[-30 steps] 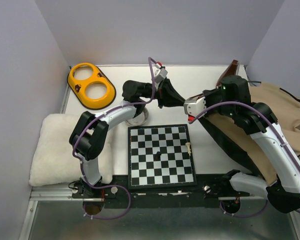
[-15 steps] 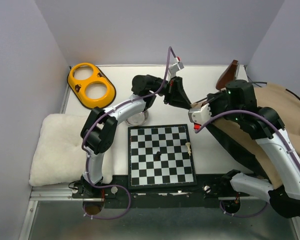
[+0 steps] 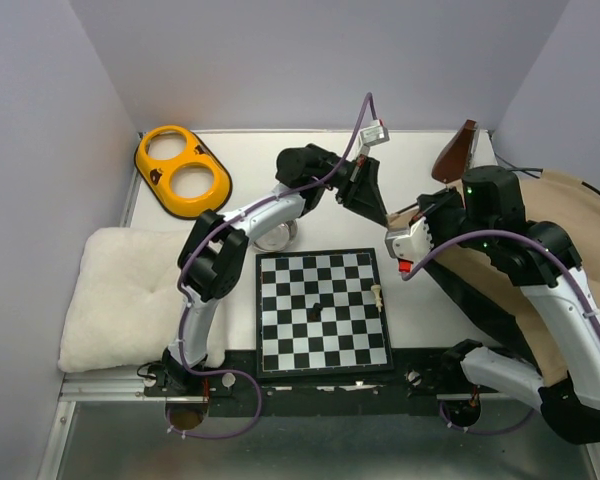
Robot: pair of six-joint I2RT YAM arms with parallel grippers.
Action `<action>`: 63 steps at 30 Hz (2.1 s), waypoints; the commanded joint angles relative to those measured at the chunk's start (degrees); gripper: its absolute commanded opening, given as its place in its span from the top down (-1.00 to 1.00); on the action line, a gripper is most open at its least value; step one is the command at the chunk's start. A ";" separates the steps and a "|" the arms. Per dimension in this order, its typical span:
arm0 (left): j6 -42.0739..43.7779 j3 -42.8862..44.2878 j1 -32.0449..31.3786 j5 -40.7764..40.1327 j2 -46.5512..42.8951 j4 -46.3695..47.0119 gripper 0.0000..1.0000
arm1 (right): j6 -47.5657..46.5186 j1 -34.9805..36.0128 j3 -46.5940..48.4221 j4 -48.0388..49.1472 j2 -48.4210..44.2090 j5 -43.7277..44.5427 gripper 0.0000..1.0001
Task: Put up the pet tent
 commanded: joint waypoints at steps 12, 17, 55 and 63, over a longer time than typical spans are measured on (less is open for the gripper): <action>-12.65 3.88 3.36 1.68 2.47 21.46 0.09 | 4.62 -0.65 -1.04 -9.32 -0.87 -0.57 0.99; -8.27 5.28 9.23 7.21 2.65 21.46 -0.28 | 4.35 -0.65 -0.61 -9.14 -1.13 0.31 0.99; 117.58 -32.43 9.75 -71.34 -42.66 -63.45 -0.98 | 3.65 -0.56 0.28 -8.35 -2.10 2.25 0.99; 114.39 -40.27 6.44 -78.96 -48.85 -52.83 -0.98 | 4.35 -0.47 0.80 -9.14 -2.45 1.81 0.99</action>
